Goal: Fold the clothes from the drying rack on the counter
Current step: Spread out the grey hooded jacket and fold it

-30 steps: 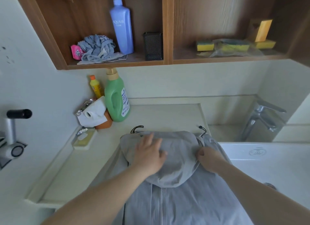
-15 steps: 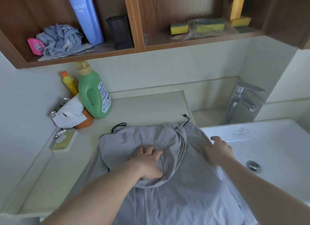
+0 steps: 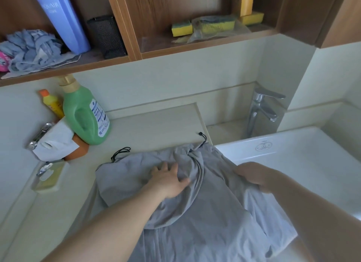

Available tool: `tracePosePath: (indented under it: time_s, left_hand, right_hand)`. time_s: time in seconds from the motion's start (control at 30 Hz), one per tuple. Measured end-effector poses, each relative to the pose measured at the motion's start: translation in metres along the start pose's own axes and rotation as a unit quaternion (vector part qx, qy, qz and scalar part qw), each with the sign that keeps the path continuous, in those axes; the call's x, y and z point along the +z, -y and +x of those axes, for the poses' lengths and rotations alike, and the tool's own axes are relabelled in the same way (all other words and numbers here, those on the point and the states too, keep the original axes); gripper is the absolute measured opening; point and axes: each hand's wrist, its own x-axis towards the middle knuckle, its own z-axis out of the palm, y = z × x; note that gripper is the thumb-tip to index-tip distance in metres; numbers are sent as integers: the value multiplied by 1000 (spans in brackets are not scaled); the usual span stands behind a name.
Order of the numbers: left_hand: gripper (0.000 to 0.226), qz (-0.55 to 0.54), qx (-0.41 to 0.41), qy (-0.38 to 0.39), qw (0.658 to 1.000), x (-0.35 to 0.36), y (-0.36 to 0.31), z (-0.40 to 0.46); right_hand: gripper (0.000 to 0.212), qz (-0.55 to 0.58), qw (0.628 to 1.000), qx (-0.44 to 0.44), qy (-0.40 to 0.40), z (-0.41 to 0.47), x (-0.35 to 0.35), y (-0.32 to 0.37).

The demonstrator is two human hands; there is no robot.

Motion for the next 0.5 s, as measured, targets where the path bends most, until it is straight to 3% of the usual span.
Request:
tracePosePath:
  time_s: [0.1, 0.17, 0.37, 0.5]
  left_hand:
    - [124, 44, -24, 28, 998, 17, -4, 6]
    - [128, 50, -27, 24, 998, 16, -4, 9]
    - [128, 70, -38, 55, 995, 4, -11, 11]
    - [125, 79, -39, 73, 993, -5, -15, 8]
  right_hand:
    - [39, -184, 982, -31, -35, -2, -17, 26]
    - [37, -268, 957, -72, -80, -6, -39, 54]
    - [23, -333, 861, -262, -282, -8, -52, 144]
    - [32, -309, 853, -298, -296, -6, -20, 147]
